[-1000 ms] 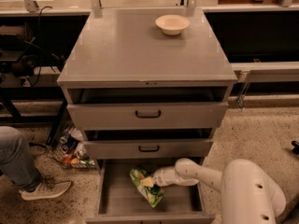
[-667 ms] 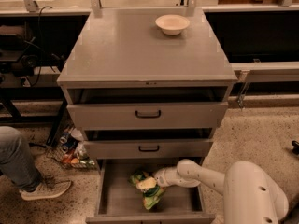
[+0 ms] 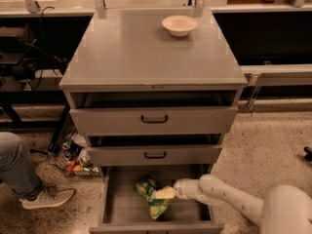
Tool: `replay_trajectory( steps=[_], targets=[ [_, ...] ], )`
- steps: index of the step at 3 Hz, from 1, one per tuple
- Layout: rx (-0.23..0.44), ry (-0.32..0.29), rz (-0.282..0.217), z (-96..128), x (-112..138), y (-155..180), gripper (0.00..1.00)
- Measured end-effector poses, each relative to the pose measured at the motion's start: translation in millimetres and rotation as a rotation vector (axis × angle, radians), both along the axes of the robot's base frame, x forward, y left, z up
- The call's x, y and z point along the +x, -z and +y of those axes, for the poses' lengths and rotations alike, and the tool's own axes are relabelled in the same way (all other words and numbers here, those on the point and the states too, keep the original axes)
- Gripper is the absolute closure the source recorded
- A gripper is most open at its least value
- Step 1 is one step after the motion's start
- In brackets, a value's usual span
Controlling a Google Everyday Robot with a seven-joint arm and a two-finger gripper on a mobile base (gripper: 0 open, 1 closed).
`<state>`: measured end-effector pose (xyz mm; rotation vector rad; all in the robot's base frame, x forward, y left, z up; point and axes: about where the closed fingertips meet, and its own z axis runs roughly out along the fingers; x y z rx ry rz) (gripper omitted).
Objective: Place green rice chip bag into bottom drawer
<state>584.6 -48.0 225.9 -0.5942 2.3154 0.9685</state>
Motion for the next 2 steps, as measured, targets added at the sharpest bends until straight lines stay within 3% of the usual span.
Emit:
replay_trajectory(
  steps=[1, 2],
  targets=[
    [0.0, 0.112, -0.063, -45, -12, -23, 0.0],
    [0.002, 0.166, -0.12, -78, -29, -48, 0.0]
  ],
)
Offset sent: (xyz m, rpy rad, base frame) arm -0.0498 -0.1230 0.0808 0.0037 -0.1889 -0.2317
